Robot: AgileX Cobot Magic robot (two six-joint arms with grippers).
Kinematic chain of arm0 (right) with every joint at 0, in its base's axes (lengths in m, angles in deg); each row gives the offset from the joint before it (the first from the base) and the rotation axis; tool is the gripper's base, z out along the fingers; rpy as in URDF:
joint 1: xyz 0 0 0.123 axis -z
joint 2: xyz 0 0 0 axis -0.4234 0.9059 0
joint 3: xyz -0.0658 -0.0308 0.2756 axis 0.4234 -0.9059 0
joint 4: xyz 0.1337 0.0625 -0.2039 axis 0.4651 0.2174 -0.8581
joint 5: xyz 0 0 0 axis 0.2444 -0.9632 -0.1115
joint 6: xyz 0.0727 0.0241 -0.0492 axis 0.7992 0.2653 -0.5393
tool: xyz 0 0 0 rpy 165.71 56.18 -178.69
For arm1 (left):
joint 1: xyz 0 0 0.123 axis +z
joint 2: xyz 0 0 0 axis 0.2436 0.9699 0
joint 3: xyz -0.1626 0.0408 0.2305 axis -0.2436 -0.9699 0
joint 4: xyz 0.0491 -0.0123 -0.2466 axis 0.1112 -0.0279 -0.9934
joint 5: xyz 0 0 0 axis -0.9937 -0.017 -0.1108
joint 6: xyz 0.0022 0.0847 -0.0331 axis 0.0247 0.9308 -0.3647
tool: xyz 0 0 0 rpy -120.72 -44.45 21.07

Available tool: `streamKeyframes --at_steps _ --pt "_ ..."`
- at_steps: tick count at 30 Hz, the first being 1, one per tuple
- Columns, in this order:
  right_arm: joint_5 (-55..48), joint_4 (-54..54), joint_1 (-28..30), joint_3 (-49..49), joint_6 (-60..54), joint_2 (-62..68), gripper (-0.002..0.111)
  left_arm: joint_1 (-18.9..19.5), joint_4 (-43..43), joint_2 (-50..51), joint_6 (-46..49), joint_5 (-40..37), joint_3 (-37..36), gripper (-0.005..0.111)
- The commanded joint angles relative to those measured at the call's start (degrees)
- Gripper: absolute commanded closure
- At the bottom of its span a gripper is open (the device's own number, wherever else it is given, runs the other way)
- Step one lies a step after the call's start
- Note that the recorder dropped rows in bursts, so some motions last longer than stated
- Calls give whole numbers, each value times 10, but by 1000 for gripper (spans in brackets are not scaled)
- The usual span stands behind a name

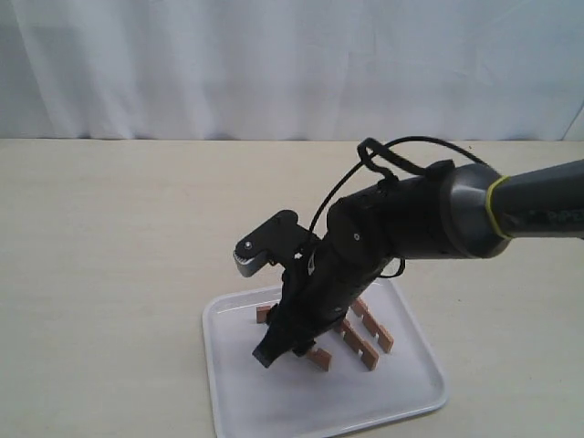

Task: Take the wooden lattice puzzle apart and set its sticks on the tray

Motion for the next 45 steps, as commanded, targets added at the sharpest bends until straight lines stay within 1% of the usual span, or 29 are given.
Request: streamKeyframes --at_steps 1,9,11,12,15,16,18,20,22,25,31,35,37,39,41,45 --pt "-38 2 -1 22 3 -38 55 1 4 -1 0 4 -1 107" --pt "-20 2 -1 25 3 -71 56 1 4 -1 0 4 -1 107" --pt "-10 2 -1 21 3 -71 65 1 4 -1 0 4 -1 107" --pt "-6 2 -1 19 6 -70 71 1 4 -1 0 4 -1 107" --pt "24 2 -1 8 9 -70 97 1 4 -1 0 4 -1 107" --pt "35 0 0 3 13 -70 104 1 4 -1 0 4 -1 107" --pt "51 -2 6 -5 21 -70 104 1 4 -1 0 4 -1 107" --pt "43 -2 21 -4 31 -70 104 1 4 -1 0 4 -1 107" --pt "17 -2 42 4 38 -72 104 1 4 -1 0 4 -1 107" --pt "-46 -2 89 11 38 -77 104 1 4 -1 0 4 -1 107" --pt "-156 -2 222 11 43 -97 104 1 4 -1 0 4 -1 107" --pt "-216 -3 323 11 94 -122 104 1 4 -1 0 4 -1 107" --pt "-240 -3 358 11 130 -132 104 1 4 -1 0 4 -1 107" --pt "-260 -3 395 6 139 -146 104 1 4 -1 0 4 -1 107" --pt "-255 0 414 -15 147 -171 104 1 4 -1 0 4 -1 107" --pt "-191 -4 414 -78 148 -243 104 1 4 -1 0 4 -1 107"
